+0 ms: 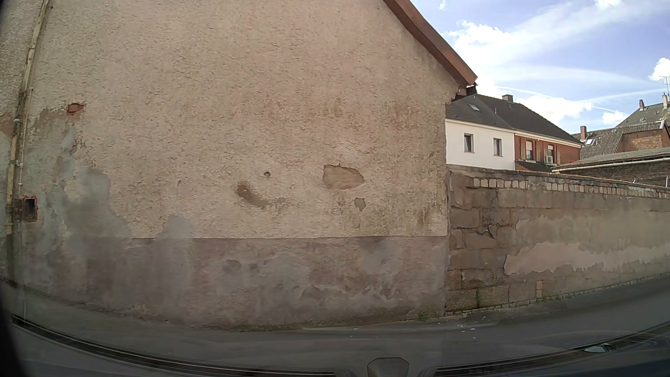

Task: Follow the waypoints while adhering to traffic rules and regulations

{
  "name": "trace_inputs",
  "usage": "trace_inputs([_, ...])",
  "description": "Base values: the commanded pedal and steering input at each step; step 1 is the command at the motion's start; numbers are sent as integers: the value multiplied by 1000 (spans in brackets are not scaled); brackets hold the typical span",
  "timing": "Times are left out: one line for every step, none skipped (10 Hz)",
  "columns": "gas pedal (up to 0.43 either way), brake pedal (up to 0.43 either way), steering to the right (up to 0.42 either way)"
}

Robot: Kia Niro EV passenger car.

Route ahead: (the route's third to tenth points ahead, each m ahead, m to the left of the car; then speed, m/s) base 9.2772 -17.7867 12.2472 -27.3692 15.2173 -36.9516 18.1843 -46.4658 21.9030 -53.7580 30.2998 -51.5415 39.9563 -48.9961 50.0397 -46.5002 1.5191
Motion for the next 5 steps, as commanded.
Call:
trace_inputs([157, 0, 759])
trace_inputs([169, 0, 782])
trace_inputs([169, 0, 798])
trace_inputs([169, 0, 808])
trace_inputs([169, 0, 805])
